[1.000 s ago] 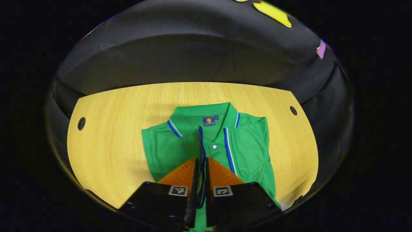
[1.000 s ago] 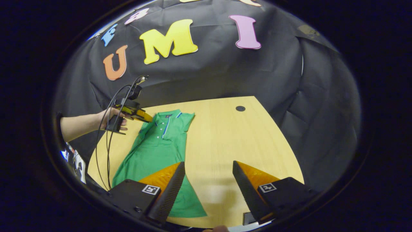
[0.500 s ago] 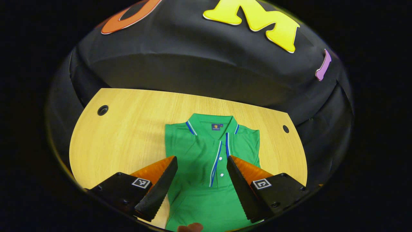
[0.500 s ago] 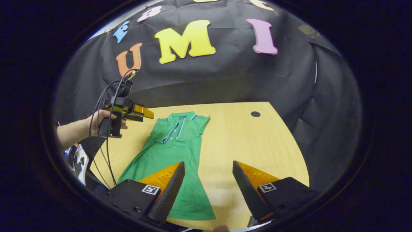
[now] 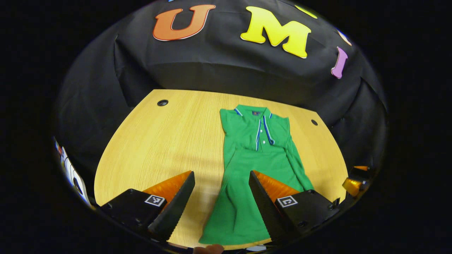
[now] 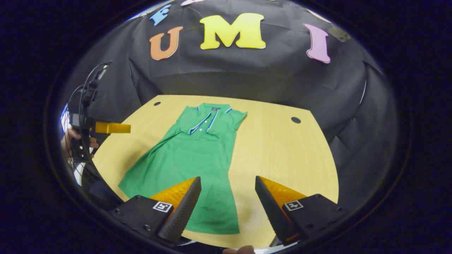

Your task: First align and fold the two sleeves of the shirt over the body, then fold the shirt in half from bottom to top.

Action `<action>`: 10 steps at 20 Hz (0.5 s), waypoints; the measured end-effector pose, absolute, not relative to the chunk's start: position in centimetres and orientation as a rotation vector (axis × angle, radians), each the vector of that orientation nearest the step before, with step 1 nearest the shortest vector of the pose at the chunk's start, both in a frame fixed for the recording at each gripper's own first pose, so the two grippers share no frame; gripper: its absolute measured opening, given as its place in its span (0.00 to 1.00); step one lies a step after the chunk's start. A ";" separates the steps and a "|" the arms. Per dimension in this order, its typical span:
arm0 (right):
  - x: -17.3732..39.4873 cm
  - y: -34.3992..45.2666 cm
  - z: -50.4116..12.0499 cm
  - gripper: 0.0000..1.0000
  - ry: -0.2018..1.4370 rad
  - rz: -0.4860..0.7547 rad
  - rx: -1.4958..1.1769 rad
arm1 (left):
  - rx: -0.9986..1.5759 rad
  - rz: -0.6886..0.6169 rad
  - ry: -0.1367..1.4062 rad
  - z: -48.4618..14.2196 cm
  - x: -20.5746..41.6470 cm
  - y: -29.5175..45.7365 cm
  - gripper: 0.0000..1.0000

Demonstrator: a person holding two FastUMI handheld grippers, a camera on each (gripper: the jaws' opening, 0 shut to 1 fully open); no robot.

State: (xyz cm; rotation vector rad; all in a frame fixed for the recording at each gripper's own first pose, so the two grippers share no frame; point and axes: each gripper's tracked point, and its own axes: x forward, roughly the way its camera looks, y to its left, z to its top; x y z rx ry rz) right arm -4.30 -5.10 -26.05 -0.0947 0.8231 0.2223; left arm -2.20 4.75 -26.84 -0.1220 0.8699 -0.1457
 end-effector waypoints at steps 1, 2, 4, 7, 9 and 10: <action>-5.2 -5.1 -26.7 0.94 0.841 0.228 -0.102 | -0.097 -0.166 0.890 -27.6 -4.2 5.0 0.99; -6.2 -5.3 -27.4 0.98 0.856 0.233 -0.116 | -0.064 -0.184 0.903 -28.2 -6.1 5.4 0.99; -7.7 -5.9 -28.5 0.98 0.884 0.239 -0.139 | 0.012 -0.235 0.929 -29.5 -9.6 5.9 0.99; -10.6 -6.8 -30.7 0.98 0.945 0.234 -0.140 | 0.111 -0.318 0.980 -31.7 -13.7 5.9 0.99; -12.2 -7.1 -31.9 0.98 0.977 0.241 -0.151 | 0.152 -0.346 0.999 -33.0 -15.8 6.3 0.99; -12.7 -7.3 -32.5 0.94 0.988 0.243 -0.165 | 0.159 -0.348 1.017 -33.8 -16.7 6.5 0.99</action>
